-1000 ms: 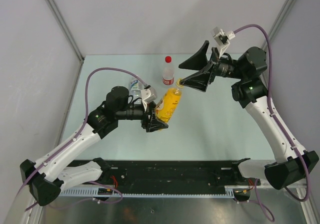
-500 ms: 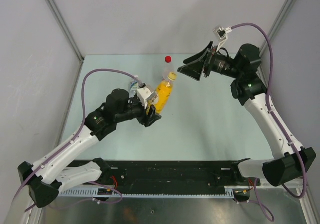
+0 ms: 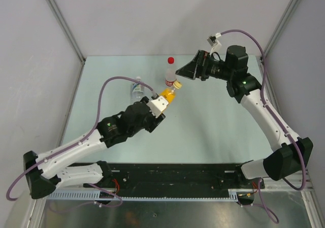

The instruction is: Unscrew the bottle caps

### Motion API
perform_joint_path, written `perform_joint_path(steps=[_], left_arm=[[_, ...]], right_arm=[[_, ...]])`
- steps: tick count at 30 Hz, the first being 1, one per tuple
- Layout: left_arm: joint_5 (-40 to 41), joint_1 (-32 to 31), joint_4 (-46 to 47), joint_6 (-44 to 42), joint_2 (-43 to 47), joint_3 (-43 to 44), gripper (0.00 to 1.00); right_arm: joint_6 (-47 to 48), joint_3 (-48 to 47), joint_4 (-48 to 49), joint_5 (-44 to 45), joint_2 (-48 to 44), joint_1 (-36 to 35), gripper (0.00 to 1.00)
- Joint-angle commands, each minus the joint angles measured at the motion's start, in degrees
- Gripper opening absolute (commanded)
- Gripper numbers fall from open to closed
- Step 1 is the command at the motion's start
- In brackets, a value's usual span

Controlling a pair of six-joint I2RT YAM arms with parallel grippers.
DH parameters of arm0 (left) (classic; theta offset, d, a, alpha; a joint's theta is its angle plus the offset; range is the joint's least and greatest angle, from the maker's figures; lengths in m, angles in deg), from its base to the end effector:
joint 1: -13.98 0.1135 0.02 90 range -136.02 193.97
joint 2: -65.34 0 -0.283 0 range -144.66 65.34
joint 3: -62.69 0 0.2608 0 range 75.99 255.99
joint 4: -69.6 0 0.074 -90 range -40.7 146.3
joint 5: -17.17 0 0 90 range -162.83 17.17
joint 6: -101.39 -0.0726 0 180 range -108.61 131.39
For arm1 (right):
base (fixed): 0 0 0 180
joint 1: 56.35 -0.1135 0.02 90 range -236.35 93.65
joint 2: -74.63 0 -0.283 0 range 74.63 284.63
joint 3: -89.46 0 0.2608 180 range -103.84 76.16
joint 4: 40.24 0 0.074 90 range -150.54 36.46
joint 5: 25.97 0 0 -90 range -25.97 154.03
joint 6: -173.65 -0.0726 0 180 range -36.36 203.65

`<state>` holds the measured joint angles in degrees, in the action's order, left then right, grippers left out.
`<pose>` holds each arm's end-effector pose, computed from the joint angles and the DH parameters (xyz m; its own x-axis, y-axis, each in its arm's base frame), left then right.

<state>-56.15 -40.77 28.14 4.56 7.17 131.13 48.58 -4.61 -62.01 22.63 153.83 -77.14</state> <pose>0.1614 -0.1923 0.3261 -0.2206 0.5095 -0.8317 0.6716 0.6977 0.2493 0.3070 0.1679 0.4430 -0.5976 0.2341 -0.7669 -0.6557 0.4077 0.6354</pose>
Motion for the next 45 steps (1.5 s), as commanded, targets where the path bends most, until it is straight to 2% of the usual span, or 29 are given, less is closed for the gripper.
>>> perform_joint_path(steps=[1,8,18,24,30,33,36,40,45], left_arm=[[14.7,-3.3,-1.2,-2.4,-3.2,3.0,0.04],[16.7,-4.6,-1.7,-2.6,-5.6,4.0,0.04],[15.2,-5.1,-2.2,-3.1,-6.9,3.8,0.05],[15.2,-5.1,-2.2,-3.1,-7.1,3.7,0.06],[14.4,-5.1,-2.2,-2.9,-7.3,3.6,0.06],[14.0,-5.1,-2.1,-2.7,-7.3,3.7,0.06],[13.1,-5.1,-2.0,-2.2,-6.9,3.7,0.05],[10.2,-4.9,-1.4,-1.3,-5.6,3.6,0.05],[1.9,-3.3,0.7,-0.2,-2.8,2.8,0.05]], right_arm=[[-0.5,-0.3,-3.2,3.2,0.7,-1.9,0.99],[0.8,-0.3,-10.5,6.5,2.4,-2.6,0.88],[1.9,-0.3,-13.9,4.1,2.7,-4.1,0.71],[0.3,-0.3,-12.5,1.1,2.8,-4.7,0.48],[-0.9,-0.3,-10.9,0.3,1.1,-4.6,0.15],[-0.6,-0.3,-10.7,-0.1,0.5,-4.6,0.06],[0.3,-0.3,-10.6,-0.1,-0.2,-4.6,0.01],[2.0,-0.3,-10.5,-0.1,-0.9,-4.5,0.00],[4.6,-0.3,-10.1,-1.0,-1.7,-4.6,0.00]])
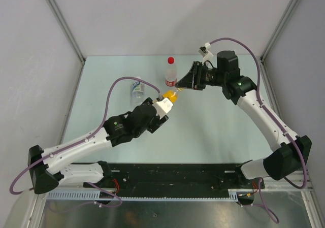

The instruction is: Unscrew the bottle caps

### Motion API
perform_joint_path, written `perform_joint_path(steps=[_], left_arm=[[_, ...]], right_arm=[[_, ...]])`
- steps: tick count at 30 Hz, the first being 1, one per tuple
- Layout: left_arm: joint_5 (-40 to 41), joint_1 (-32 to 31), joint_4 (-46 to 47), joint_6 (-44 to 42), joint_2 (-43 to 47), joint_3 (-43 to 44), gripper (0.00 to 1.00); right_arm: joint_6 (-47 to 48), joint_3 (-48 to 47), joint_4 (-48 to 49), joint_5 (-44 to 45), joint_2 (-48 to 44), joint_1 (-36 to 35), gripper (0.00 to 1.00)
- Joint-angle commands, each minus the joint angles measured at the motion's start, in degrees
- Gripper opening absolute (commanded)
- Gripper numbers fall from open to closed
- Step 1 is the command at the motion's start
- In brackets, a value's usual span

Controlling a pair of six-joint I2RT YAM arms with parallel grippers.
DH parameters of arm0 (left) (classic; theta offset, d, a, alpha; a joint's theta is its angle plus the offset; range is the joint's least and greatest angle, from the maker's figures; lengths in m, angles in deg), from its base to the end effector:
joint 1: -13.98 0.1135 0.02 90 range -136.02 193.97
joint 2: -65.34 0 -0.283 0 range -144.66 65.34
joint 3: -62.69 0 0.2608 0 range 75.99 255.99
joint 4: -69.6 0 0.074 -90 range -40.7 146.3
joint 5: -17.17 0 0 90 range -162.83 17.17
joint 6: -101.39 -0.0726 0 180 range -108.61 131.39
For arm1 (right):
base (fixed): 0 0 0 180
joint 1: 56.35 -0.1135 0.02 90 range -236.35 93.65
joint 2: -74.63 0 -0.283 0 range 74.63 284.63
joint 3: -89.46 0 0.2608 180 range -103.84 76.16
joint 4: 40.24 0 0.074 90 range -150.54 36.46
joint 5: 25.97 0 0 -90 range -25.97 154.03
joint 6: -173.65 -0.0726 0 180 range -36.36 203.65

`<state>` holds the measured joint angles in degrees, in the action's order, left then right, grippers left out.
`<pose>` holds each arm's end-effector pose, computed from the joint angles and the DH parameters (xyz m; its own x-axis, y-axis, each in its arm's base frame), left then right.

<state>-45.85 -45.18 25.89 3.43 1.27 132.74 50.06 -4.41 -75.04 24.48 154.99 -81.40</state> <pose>0.1643 -0.2109 0.3103 -0.2302 0.6263 -0.7448 0.6191 0.6848 0.3845 0.2951 0.1889 0.4062 -0.7520 0.1194 -0.6483 -0.5377 0.4577 0.7081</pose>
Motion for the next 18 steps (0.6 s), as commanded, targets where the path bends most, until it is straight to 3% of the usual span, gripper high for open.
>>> perform_joint_path(steps=[1,18], left_arm=[[-10.8,1.8,3.3,1.2,3.7,1.1,0.05],[-56.2,12.8,8.4,4.0,7.9,1.1,0.05]], right_arm=[[3.7,-0.4,3.0,-3.0,-3.2,-0.4,0.00],[10.4,1.4,10.9,-14.2,-8.6,-0.5,0.00]])
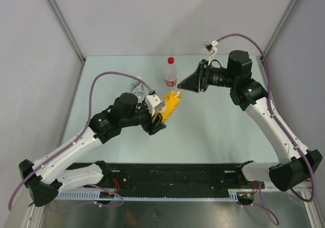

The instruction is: Unscrew the bottle caps

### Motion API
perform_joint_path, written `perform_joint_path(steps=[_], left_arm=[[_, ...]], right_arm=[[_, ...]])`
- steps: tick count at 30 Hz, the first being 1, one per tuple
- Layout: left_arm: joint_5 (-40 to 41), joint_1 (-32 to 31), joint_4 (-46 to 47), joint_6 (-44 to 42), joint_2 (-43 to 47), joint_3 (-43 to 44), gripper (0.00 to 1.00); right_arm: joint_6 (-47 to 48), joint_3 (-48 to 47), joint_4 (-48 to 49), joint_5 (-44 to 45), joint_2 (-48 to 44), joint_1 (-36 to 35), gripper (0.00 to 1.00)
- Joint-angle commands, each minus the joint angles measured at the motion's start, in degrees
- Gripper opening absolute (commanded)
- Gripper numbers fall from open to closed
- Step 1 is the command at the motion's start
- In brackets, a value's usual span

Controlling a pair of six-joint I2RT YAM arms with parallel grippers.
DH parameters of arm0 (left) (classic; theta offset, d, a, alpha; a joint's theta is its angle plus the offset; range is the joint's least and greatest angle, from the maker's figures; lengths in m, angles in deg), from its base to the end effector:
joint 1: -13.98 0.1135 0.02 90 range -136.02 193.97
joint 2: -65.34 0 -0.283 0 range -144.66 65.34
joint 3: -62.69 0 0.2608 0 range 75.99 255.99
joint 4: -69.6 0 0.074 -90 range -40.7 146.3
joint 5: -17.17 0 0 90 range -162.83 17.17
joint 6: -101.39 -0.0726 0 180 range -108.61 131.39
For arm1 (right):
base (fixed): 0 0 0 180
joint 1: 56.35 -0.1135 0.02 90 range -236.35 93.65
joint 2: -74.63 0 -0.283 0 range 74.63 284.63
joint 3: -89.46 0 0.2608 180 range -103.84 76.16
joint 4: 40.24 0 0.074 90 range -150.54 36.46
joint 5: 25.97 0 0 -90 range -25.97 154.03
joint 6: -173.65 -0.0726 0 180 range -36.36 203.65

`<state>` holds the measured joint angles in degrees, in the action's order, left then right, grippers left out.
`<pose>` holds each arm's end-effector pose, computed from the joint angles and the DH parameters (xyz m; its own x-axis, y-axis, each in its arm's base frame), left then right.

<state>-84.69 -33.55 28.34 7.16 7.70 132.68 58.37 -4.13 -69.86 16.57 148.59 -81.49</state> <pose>0.1580 -0.1947 0.3382 -0.2633 0.3946 -0.8803 0.8651 0.5003 -0.0345 0.2567 0.1796 0.4517 -0.5452 0.0631 -0.8359 -0.7866 0.3062 0.5361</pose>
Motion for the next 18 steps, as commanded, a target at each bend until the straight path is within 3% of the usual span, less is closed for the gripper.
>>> perform_joint_path(steps=[1,10,15,18], left_arm=[[-19.8,1.6,6.1,0.3,1.4,1.3,0.05],[-42.6,6.0,7.2,1.4,0.0,3.5,0.06],[-49.2,6.7,7.4,2.1,-1.2,5.2,0.05],[-50.3,6.7,7.4,2.5,-1.9,5.8,0.05]], right_arm=[[2.2,1.4,6.7,-7.5,-2.6,-0.4,0.00],[5.1,3.2,13.1,-14.5,-6.4,-1.0,0.00],[7.0,3.3,14.5,-15.5,-8.5,-1.6,0.00],[7.1,3.3,14.9,-14.8,-8.9,-2.1,0.05]])
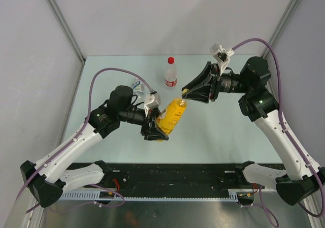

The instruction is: Unscrew the bottle caps

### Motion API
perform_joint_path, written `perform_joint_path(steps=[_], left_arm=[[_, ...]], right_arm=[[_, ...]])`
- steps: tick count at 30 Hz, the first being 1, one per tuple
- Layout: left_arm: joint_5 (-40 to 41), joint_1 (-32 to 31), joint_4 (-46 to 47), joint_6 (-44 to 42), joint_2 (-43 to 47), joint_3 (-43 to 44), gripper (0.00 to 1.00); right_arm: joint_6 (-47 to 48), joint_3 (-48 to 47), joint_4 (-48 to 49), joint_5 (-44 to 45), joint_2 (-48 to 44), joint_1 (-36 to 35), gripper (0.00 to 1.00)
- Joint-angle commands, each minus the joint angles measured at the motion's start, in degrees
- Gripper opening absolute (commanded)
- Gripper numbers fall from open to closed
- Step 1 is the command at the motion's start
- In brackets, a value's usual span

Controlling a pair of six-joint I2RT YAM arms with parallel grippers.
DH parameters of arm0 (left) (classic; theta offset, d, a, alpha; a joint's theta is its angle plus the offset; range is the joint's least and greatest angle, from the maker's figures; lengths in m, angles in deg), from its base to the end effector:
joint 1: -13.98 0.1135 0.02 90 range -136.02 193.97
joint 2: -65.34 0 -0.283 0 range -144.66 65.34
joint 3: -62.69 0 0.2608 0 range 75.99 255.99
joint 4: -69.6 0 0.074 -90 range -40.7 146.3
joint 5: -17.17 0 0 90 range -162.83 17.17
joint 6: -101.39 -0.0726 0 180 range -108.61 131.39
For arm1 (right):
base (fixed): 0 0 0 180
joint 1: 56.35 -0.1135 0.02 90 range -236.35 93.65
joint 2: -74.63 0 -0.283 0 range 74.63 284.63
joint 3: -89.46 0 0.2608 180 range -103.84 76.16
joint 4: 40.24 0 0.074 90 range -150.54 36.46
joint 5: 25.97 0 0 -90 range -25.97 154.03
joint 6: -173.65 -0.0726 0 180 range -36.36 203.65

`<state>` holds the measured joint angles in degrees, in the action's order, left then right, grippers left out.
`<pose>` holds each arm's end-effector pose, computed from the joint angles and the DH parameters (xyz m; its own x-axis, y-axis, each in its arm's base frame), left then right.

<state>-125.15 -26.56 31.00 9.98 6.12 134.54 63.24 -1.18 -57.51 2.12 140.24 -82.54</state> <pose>0.1421 -0.1971 0.3618 -0.3096 0.2846 -0.9073 0.9459 -0.0050 -0.3243 0.1930 0.1663 0.4962 -0.2325 0.0687 -0.9702 -0.9722 0.0136 0.2339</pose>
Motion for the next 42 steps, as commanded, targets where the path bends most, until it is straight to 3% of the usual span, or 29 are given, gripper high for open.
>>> perform_joint_path(steps=[1,6,13,17,22,36,42], left_arm=[[-9.6,-0.2,4.8,-0.1,-0.5,4.1,0.05],[-5.7,-0.2,4.8,0.3,-1.2,2.9,0.05],[2.6,0.0,4.6,-0.4,-2.0,-0.9,0.07],[5.3,0.0,4.3,-1.0,-2.1,-1.9,0.09],[11.9,-0.1,3.5,-2.1,-1.4,-2.4,0.10],[37.7,-0.7,1.5,-2.5,2.8,-2.0,0.10],[53.8,-5.3,-0.3,-2.8,2.8,-1.1,0.10]], right_arm=[[2.0,0.3,2.6,0.0,-0.4,-1.2,0.08],[0.3,0.3,2.4,2.5,0.3,-1.2,0.26],[-7.6,0.3,10.5,4.4,0.0,1.7,0.76],[-9.9,0.3,12.7,4.4,0.2,2.6,0.94],[-10.6,0.3,12.2,5.7,0.3,3.2,0.99],[-11.0,0.3,0.3,13.8,3.9,6.8,0.99],[-11.3,0.3,-4.7,17.6,6.1,7.0,0.99]])
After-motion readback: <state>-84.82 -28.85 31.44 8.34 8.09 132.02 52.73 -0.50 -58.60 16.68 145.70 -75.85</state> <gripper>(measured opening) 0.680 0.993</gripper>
